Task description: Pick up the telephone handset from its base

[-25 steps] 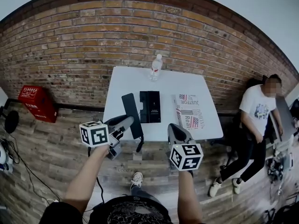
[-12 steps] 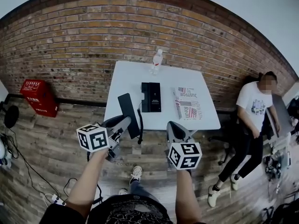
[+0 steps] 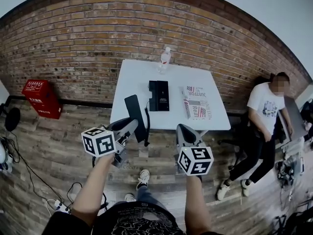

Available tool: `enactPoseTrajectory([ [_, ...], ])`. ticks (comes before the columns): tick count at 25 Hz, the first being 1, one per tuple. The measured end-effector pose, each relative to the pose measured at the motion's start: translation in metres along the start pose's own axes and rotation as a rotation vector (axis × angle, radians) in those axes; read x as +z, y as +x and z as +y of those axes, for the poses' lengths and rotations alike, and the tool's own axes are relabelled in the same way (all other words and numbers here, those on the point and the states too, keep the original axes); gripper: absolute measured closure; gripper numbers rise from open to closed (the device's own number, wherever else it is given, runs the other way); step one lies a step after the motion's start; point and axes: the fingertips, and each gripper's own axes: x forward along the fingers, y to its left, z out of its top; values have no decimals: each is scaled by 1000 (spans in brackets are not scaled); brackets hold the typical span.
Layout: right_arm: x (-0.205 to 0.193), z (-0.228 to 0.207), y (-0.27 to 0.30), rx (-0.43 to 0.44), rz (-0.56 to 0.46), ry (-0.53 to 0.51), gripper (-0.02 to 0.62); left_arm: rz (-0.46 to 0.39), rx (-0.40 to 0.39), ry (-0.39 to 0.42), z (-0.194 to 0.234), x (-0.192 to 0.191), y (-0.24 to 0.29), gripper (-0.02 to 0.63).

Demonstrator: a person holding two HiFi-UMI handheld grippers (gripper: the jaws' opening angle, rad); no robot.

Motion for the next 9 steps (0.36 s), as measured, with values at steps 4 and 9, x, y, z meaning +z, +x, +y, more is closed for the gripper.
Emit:
enactPoseTrajectory([
  [4, 1, 0, -4, -4, -6, 0, 597, 2, -6, 3, -3, 0, -1, 532],
  [9, -2, 8, -3, 5, -6, -7, 597, 4, 4, 4, 0, -4, -9, 532],
])
